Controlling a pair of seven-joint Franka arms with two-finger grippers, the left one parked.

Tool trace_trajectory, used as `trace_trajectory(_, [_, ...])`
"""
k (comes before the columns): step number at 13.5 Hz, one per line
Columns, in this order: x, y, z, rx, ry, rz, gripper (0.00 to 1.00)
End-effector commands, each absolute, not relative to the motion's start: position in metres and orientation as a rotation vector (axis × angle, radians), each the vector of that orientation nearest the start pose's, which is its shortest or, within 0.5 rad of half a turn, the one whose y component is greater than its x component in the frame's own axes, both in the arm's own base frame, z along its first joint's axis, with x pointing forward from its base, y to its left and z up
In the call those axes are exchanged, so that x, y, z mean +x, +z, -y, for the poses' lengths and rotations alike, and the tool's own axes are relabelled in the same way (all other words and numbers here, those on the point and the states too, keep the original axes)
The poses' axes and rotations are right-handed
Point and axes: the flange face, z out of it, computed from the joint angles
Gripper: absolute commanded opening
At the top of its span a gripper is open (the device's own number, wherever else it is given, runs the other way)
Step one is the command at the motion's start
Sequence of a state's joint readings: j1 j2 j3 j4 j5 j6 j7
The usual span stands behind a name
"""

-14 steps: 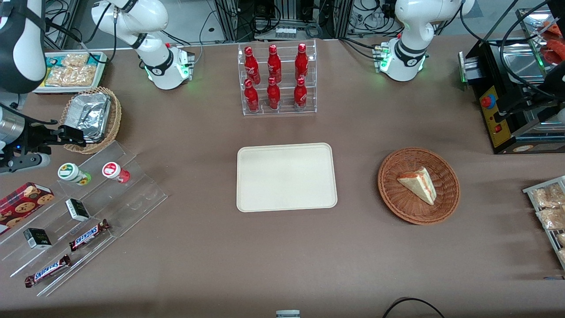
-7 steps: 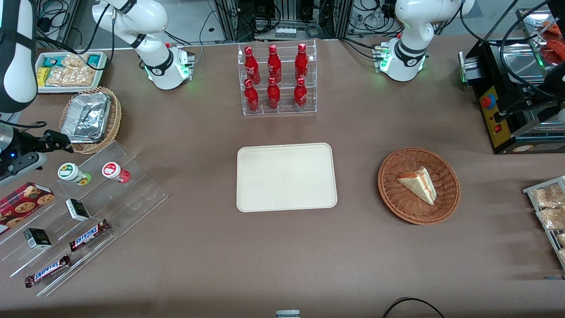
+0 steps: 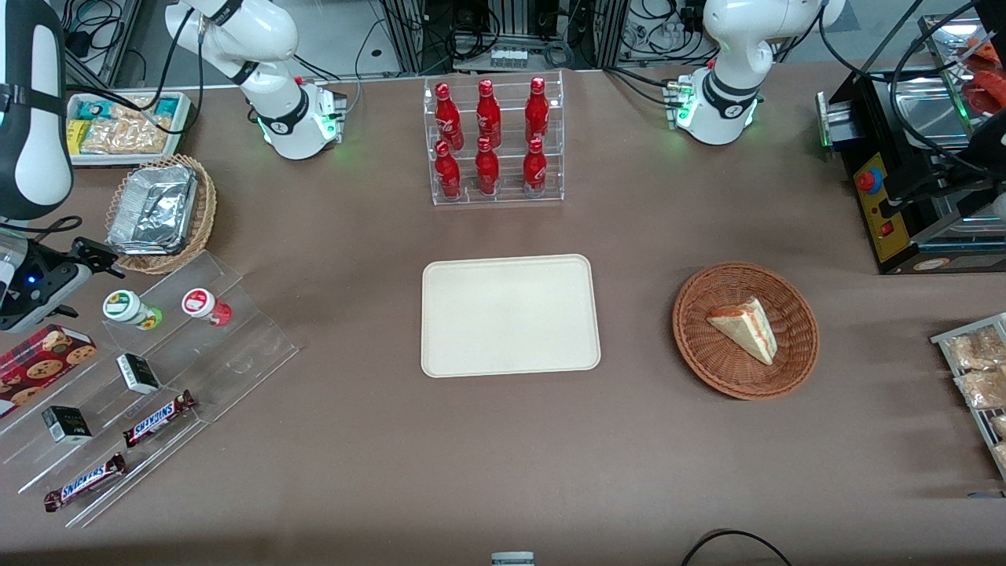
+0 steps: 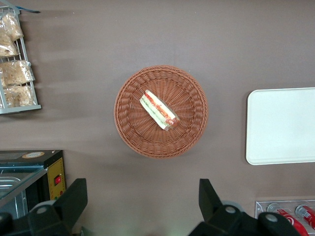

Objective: Place green gum on tray
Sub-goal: 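Close the right gripper around the green-labelled gum tub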

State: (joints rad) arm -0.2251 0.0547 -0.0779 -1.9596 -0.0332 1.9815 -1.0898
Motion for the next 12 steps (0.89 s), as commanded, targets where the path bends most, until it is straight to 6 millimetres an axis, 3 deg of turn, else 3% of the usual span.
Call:
trace_trajectory(1, [0.534, 0.430, 0.170, -2.892, 0.012, 1.243, 1.00])
trace_trajectory(10, [0.523, 0.384, 0.183, -2.902, -0.053, 1.242, 1.00])
trace_trajectory(11, [0.524, 0.380, 0.183, -2.900, -0.051, 1.247, 0.95])
trace_trajectory(12, [0.524, 0.378, 0.183, -2.894, -0.047, 1.255, 0.81])
